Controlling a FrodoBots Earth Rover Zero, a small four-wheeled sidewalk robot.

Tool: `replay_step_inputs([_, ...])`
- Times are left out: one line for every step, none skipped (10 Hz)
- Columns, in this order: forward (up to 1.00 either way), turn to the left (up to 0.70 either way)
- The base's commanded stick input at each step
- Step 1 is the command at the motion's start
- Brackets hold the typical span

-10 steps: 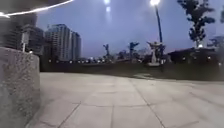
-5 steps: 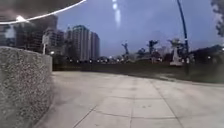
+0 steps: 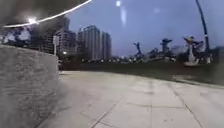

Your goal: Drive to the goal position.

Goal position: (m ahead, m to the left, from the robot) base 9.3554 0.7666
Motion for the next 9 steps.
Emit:
replay_step_inputs([0.7, 0.0])
replay_step_inputs([0.7, -0.01])
replay_step_inputs([0.7, -0.18])
replay_step_inputs([0.7, -0.35])
replay_step_inputs([0.7, -0.35])
replay_step_inputs([0.7, -0.32])
replay_step_inputs([0.7, -0.07])
replay_step_inputs([0.7, 0.0])
replay_step_inputs([0.7, 0.0])
